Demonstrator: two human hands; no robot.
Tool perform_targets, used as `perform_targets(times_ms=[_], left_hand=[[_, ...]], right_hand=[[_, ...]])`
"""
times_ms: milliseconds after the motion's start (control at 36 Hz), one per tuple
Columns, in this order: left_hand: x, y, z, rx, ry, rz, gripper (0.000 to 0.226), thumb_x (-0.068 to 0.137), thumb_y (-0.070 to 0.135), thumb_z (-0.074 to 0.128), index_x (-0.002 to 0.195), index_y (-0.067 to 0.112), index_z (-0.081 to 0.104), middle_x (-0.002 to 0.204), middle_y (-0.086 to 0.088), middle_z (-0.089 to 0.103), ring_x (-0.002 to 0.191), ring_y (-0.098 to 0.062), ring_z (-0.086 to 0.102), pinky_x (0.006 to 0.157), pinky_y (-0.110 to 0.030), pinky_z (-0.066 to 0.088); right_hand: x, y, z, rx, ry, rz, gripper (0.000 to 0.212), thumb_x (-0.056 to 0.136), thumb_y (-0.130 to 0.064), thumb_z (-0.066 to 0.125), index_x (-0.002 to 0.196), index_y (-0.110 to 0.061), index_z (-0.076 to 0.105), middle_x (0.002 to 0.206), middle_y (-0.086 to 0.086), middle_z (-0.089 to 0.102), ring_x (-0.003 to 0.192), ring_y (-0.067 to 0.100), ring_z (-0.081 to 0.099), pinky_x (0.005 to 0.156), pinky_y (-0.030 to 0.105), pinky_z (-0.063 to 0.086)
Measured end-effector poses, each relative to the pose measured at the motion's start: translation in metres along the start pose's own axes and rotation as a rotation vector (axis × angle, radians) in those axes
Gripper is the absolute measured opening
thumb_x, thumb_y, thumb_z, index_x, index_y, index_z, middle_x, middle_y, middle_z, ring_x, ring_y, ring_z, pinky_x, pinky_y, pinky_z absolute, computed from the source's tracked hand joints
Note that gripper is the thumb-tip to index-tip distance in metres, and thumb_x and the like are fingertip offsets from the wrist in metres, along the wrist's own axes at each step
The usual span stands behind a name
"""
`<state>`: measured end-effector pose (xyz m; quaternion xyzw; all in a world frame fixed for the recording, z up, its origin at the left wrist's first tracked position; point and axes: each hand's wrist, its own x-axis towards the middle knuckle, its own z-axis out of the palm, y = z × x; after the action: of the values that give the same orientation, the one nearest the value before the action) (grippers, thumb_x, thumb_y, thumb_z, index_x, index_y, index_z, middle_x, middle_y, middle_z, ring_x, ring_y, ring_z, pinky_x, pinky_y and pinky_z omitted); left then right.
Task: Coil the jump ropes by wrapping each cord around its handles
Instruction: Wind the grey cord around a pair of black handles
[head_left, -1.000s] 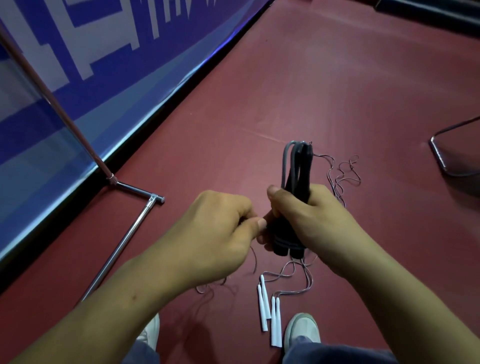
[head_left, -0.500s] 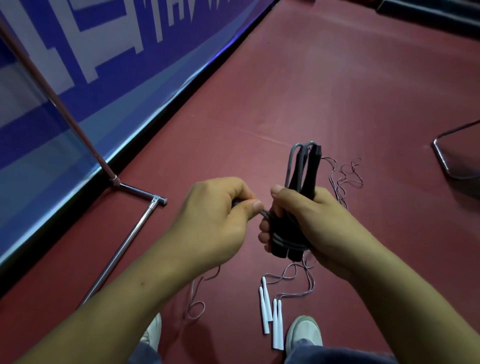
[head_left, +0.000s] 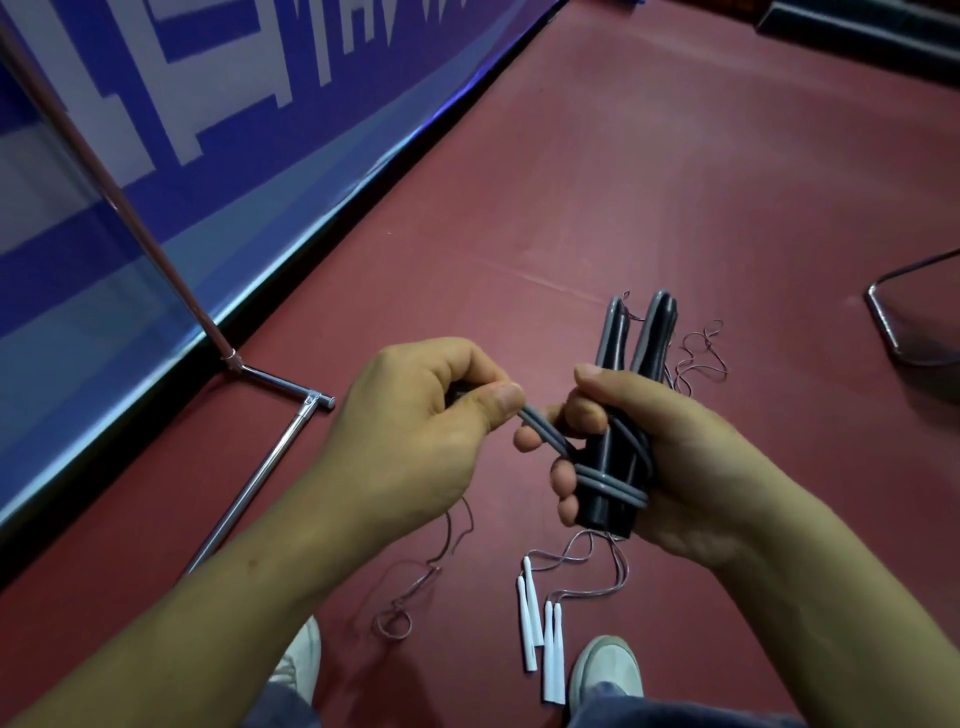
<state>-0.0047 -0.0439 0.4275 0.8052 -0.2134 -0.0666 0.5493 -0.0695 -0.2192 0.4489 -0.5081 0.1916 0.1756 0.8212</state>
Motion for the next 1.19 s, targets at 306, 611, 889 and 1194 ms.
perform_targets(times_ms=[306, 611, 889, 1194], left_hand=[[-0.015, 0.010, 0.016, -0.078, -0.046, -0.033, 0.020, 0.090, 0.014, 0.072, 0.071, 0.018, 0.068, 0.050, 0.019, 0.059, 0.049, 0.005, 0.054, 0.051, -0.007, 0.037], [-0.038, 0.008, 0.055, 0.102, 0.044, 0.360, 0.012, 0.095, 0.005, 0.060, 0.086, 0.004, 0.068, 0.071, 0.012, 0.039, 0.061, -0.006, 0.041, 0.061, -0.018, 0.033], [-0.040, 0.011, 0.061, 0.118, 0.124, 0.444, 0.025, 0.099, 0.010, 0.060, 0.117, -0.001, 0.071, 0.075, 0.005, 0.043, 0.060, -0.009, 0.041, 0.060, -0.018, 0.038], [-0.018, -0.004, 0.052, 0.542, 0.178, 0.653, 0.015, 0.099, 0.003, 0.059, 0.104, -0.002, 0.072, 0.078, -0.010, 0.055, 0.065, -0.032, 0.048, 0.057, -0.047, 0.042]], right_hand=[[0.012, 0.015, 0.008, -0.523, 0.383, -0.414, 0.042, 0.104, -0.019, 0.052, 0.065, -0.004, 0.059, 0.056, 0.016, 0.063, 0.054, 0.046, 0.064, 0.054, 0.064, 0.049], [0.029, 0.019, 0.014, 0.294, 0.545, -0.543, 0.036, 0.104, -0.014, 0.052, 0.069, -0.006, 0.051, 0.060, 0.009, 0.048, 0.055, 0.023, 0.055, 0.068, 0.041, 0.061], [0.033, 0.008, 0.018, 0.570, 0.436, -0.510, 0.036, 0.104, -0.026, 0.052, 0.070, -0.014, 0.050, 0.065, 0.003, 0.055, 0.064, 0.019, 0.064, 0.093, 0.044, 0.058], [0.036, 0.001, 0.018, 0.794, 0.414, -0.280, 0.044, 0.108, -0.034, 0.043, 0.069, -0.014, 0.044, 0.068, 0.007, 0.051, 0.069, 0.021, 0.065, 0.080, 0.032, 0.051]])
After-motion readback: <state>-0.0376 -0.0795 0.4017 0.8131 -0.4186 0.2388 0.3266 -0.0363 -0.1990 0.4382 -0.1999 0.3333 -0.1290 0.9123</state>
